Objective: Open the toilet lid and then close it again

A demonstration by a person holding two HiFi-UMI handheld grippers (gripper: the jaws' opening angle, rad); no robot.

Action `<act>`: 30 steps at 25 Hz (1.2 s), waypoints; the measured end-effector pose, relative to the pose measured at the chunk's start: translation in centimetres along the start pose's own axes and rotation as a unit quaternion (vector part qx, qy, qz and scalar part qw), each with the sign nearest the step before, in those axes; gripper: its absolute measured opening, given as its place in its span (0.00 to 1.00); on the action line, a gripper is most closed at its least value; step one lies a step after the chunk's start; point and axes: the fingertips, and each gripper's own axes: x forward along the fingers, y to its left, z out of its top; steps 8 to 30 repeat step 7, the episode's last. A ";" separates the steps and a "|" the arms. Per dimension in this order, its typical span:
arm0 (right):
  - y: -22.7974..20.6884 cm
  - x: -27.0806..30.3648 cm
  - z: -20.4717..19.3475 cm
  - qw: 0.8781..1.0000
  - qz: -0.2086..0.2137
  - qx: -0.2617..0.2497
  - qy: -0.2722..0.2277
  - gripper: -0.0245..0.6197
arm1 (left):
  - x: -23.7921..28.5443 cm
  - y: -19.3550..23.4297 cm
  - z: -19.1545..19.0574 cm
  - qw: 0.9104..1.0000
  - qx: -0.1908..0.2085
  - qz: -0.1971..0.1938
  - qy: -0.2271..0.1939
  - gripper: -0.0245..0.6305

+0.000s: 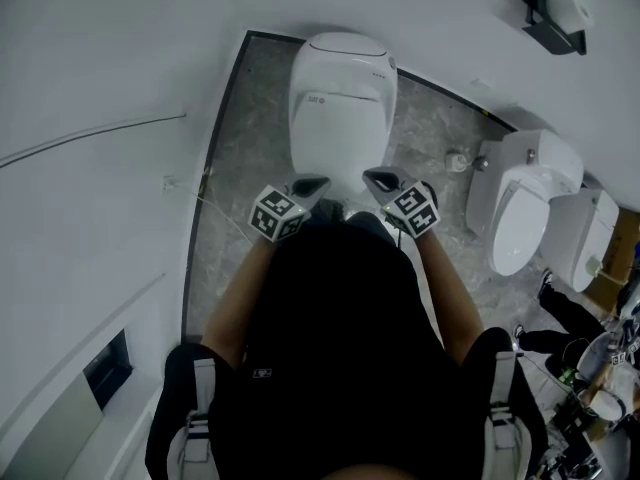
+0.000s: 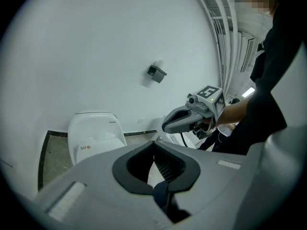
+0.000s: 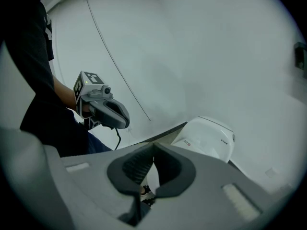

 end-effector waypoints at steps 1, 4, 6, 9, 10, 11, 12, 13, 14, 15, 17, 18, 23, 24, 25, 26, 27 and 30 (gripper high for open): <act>-0.2 -0.1 -0.1 1.000 0.000 -0.001 0.001 0.04 | 0.1 -0.1 0.1 1.000 -0.001 0.000 0.002 0.05; -0.4 -0.4 -0.3 1.000 0.001 -0.004 0.003 0.04 | 0.3 -0.3 0.5 1.000 0.004 0.003 -0.001 0.05; -0.3 -0.6 -0.4 1.000 0.003 -0.006 0.004 0.04 | 0.3 -0.5 0.6 1.000 0.008 0.006 -0.005 0.05; -0.2 -0.7 -0.5 1.000 0.005 -0.007 0.004 0.04 | 0.4 -0.6 0.6 1.000 0.010 0.008 -0.007 0.05; -0.2 -0.7 -0.5 1.000 0.005 -0.007 0.004 0.04 | 0.4 -0.6 0.6 1.000 0.010 0.008 -0.007 0.05; -0.2 -0.7 -0.5 1.000 0.005 -0.007 0.004 0.04 | 0.4 -0.6 0.6 1.000 0.010 0.008 -0.007 0.05; -0.2 -0.7 -0.5 1.000 0.005 -0.007 0.004 0.04 | 0.4 -0.6 0.6 1.000 0.010 0.008 -0.007 0.05; -0.2 -0.7 -0.5 1.000 0.005 -0.007 0.004 0.04 | 0.4 -0.6 0.6 1.000 0.010 0.008 -0.007 0.05; -0.2 -0.7 -0.5 1.000 0.005 -0.007 0.004 0.04 | 0.4 -0.6 0.6 1.000 0.010 0.008 -0.007 0.05; -0.2 -0.7 -0.5 1.000 0.005 -0.007 0.004 0.04 | 0.4 -0.6 0.6 1.000 0.010 0.008 -0.007 0.05; -0.2 -0.7 -0.5 1.000 0.005 -0.007 0.004 0.04 | 0.4 -0.6 0.6 1.000 0.010 0.008 -0.007 0.05; -0.2 -0.7 -0.5 1.000 0.005 -0.007 0.004 0.04 | 0.4 -0.6 0.6 1.000 0.010 0.008 -0.007 0.05; -0.2 -0.7 -0.5 1.000 0.005 -0.007 0.004 0.04 | 0.4 -0.6 0.6 1.000 0.010 0.008 -0.007 0.05; -0.2 -0.7 -0.5 1.000 0.005 -0.007 0.004 0.04 | 0.4 -0.6 0.6 1.000 0.010 0.008 -0.007 0.05; -0.2 -0.7 -0.5 1.000 0.005 -0.007 0.004 0.04 | 0.4 -0.6 0.6 1.000 0.010 0.008 -0.007 0.05; -0.2 -0.7 -0.5 1.000 0.005 -0.007 0.004 0.04 | 0.4 -0.6 0.6 1.000 0.010 0.008 -0.007 0.05; -0.2 -0.7 -0.5 1.000 0.005 -0.007 0.004 0.04 | 0.4 -0.6 0.6 1.000 0.010 0.008 -0.007 0.05; -0.2 -0.7 -0.5 1.000 0.005 -0.007 0.004 0.04 | 0.4 -0.6 0.6 1.000 0.010 0.008 -0.007 0.05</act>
